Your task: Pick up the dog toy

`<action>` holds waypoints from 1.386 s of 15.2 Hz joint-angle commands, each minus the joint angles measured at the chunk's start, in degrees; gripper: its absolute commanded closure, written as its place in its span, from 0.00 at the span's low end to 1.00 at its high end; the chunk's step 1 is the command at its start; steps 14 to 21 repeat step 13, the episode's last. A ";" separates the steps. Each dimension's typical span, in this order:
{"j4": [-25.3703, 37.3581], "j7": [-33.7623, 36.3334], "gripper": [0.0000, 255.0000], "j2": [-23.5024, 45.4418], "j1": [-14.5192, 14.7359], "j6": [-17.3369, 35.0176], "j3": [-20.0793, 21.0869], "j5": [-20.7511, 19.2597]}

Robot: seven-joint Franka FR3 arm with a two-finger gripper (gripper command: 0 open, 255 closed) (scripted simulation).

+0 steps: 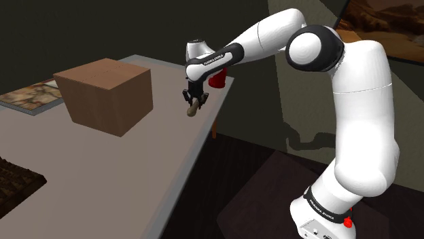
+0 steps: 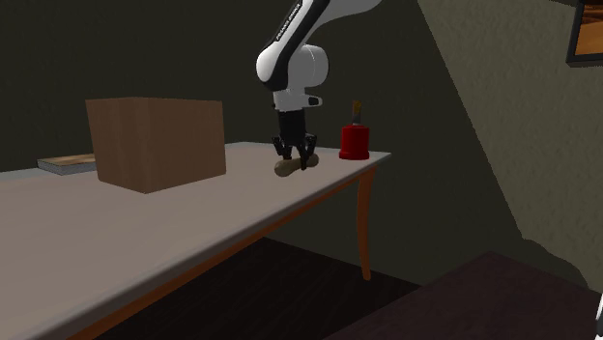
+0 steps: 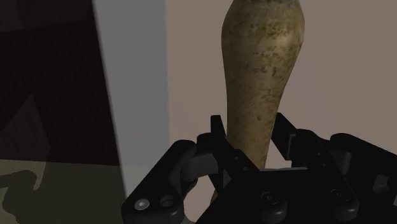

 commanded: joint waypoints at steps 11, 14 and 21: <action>2.66 -1.29 1.00 -4.35 -0.23 -6.90 0.55 1.07; 2.71 -1.30 1.00 -4.39 -0.23 -7.00 0.56 1.08; 2.71 -1.30 1.00 -4.39 -0.23 -7.00 0.56 1.08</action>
